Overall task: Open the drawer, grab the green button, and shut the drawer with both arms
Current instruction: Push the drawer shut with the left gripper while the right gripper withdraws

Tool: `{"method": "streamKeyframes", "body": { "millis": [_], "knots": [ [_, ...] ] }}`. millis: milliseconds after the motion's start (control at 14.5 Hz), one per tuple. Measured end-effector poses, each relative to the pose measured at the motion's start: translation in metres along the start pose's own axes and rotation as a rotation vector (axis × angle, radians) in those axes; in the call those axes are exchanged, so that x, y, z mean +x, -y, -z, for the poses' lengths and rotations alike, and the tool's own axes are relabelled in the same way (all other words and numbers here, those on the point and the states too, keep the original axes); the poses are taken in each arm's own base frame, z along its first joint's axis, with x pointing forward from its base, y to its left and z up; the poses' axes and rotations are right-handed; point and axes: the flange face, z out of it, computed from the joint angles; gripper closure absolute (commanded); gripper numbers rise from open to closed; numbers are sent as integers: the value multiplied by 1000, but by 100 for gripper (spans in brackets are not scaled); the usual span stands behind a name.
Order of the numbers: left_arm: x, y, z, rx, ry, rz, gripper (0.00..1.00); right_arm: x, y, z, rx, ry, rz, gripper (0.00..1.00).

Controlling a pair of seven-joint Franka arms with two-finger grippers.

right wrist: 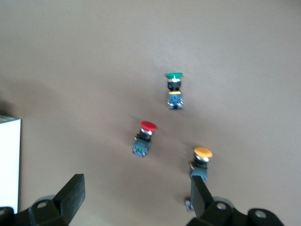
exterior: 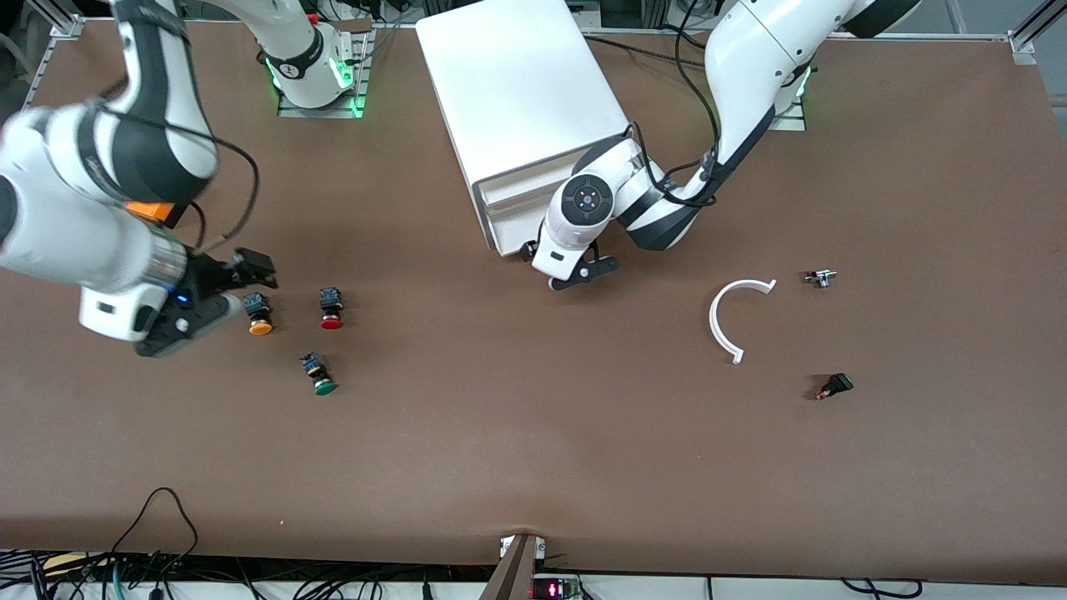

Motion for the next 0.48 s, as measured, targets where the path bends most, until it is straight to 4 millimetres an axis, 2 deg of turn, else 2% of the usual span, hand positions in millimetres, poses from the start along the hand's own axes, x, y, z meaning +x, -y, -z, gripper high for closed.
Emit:
{"method": "streamKeyframes", "body": {
  "millis": [207,483],
  "knots": [
    [-12,-1,-3,26,22,-16,0,-15,-6,25,20,-23,8,0],
    [-22,-3,-4,35,37,-27,0,-31,-22,43,-7,-35,4,0]
  ]
}}
